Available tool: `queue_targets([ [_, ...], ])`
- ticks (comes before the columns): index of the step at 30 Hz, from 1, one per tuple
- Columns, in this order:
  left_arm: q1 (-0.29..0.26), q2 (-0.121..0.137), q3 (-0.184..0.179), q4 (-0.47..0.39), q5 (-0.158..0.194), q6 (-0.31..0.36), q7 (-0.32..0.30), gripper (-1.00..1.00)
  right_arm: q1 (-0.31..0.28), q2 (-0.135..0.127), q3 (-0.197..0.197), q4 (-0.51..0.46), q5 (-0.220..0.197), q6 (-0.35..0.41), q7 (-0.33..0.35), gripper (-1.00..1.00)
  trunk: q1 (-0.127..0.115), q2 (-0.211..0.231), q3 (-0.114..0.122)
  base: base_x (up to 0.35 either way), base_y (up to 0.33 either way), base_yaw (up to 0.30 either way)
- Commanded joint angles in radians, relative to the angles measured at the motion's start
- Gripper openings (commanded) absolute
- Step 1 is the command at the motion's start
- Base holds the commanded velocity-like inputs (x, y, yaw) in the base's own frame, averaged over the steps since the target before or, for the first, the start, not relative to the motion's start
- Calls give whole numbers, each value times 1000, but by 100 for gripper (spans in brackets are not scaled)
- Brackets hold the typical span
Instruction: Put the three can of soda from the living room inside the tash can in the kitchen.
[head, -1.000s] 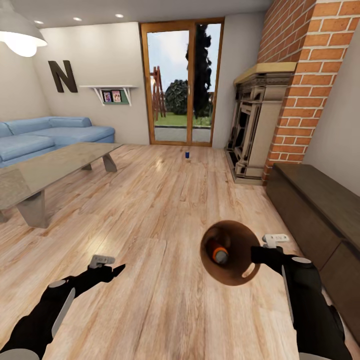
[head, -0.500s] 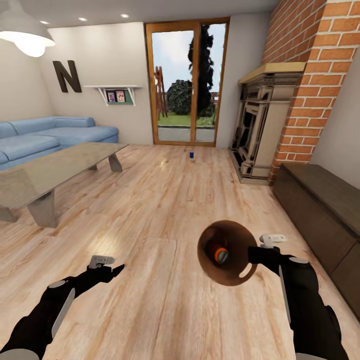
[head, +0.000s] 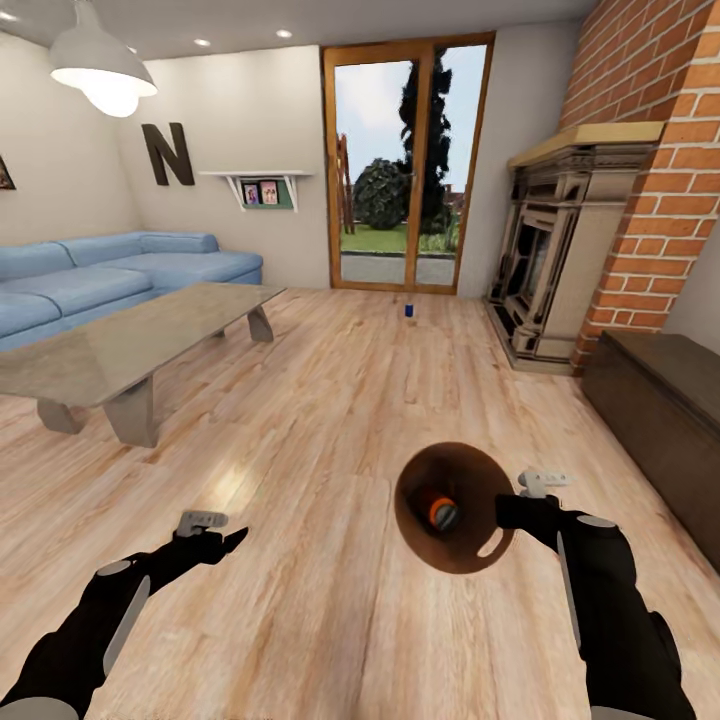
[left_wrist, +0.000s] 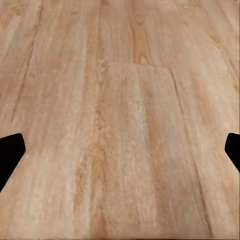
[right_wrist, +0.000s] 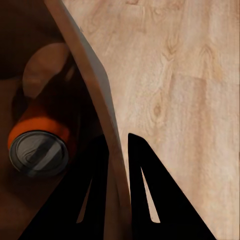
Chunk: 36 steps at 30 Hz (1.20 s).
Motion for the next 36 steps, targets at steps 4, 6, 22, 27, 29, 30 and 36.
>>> queue_targets([
  [4,0,0,1,-2,1,0,15,100,0,0,0,0,-21,3,6,-100,0,0,0,0,251,139],
  [6,0,0,1,-3,1,-1,22,100,0,0,0,0,-21,3,6,-100,0,0,0,0,248,148],
  [22,0,-1,0,-3,1,-2,42,100,0,0,17,2,-20,3,3,-100,0,0,-6,0,154,150],
  [27,0,-2,-1,-2,0,-2,44,100,0,0,20,2,-18,3,3,-100,0,0,-11,0,11,137],
  [29,0,-2,-1,-1,0,-2,44,100,0,0,20,2,-18,3,3,-100,0,0,-13,0,3,137],
  [30,0,-3,-1,-1,0,-2,44,100,0,0,20,2,-18,3,3,-100,0,0,-14,0,16,136],
  [36,0,-3,-1,1,0,-2,45,100,0,0,20,4,-18,3,3,-100,0,0,-21,0,76,136],
])
